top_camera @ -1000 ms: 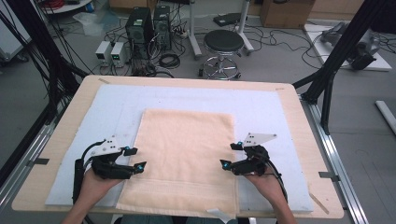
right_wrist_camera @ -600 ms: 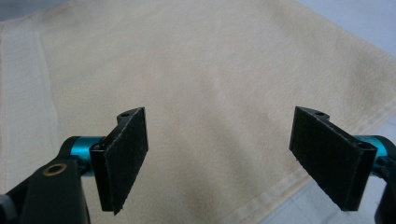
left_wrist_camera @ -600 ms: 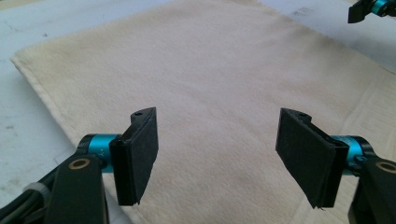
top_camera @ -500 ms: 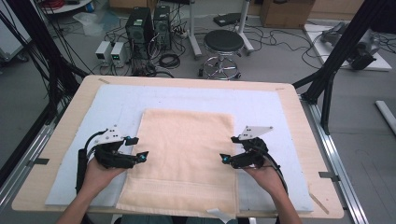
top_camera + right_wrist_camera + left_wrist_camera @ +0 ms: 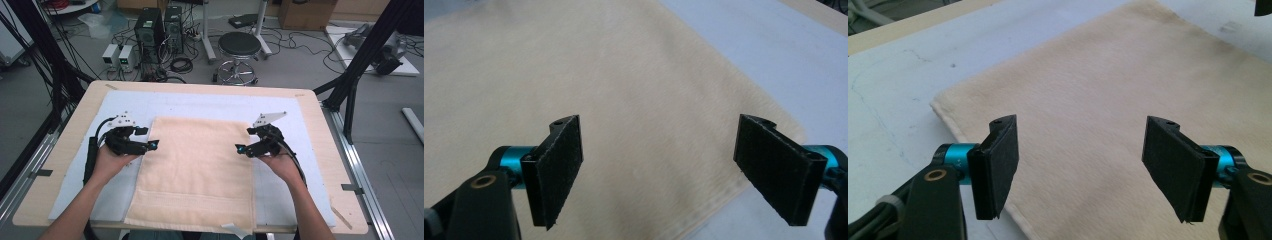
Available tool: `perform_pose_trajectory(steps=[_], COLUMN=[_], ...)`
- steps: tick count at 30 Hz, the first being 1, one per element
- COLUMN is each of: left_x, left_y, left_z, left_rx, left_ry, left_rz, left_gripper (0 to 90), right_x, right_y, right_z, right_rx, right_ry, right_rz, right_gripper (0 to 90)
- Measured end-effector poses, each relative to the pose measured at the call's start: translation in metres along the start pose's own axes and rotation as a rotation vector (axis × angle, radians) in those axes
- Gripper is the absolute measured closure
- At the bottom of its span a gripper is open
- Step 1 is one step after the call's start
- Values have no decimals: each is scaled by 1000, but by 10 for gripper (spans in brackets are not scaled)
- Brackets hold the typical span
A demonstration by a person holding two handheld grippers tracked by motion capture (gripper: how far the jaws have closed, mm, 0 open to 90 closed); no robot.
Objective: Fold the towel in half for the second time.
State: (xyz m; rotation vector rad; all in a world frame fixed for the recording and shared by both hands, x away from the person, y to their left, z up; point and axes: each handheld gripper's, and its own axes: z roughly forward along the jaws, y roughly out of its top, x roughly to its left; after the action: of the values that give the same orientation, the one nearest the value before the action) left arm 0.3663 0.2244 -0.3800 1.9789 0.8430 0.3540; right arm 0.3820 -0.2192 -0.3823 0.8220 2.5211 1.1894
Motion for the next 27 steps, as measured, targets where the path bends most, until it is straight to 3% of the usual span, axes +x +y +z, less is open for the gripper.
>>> perform_pose_trajectory(steps=[2,7,10,12,16,19,22,25,27], left_x=[10,29,37,41,49,51,53,55,54], left_y=[2,3,-1,-4,-10,-15,-21,-26,-27], left_z=[4,15,21,26,39,50,61,68,70], left_rx=[-20,0,-29,-21,-16,7,63,96,101], left_ry=[-3,50,67,85,121,118,127,126,128], left_rz=[-31,-62,-84,-78,-116,-126,-124,-157,-157], left_gripper=[319,327,335,336,350,371,389,405,397], right_x=[-8,-28,-37,-42,-51,-57,-63,-66,-66], right_y=[5,11,8,4,-2,-7,-13,-19,-25], right_z=[4,13,20,26,36,40,44,50,55], right_rx=[8,18,27,45,53,47,61,83,105], right_ry=[-9,-31,-50,-57,-79,-84,-95,-90,-78], right_rz=[-7,21,43,51,68,105,138,154,164], right_gripper=[192,193,192,192,194,196,202,258,291])
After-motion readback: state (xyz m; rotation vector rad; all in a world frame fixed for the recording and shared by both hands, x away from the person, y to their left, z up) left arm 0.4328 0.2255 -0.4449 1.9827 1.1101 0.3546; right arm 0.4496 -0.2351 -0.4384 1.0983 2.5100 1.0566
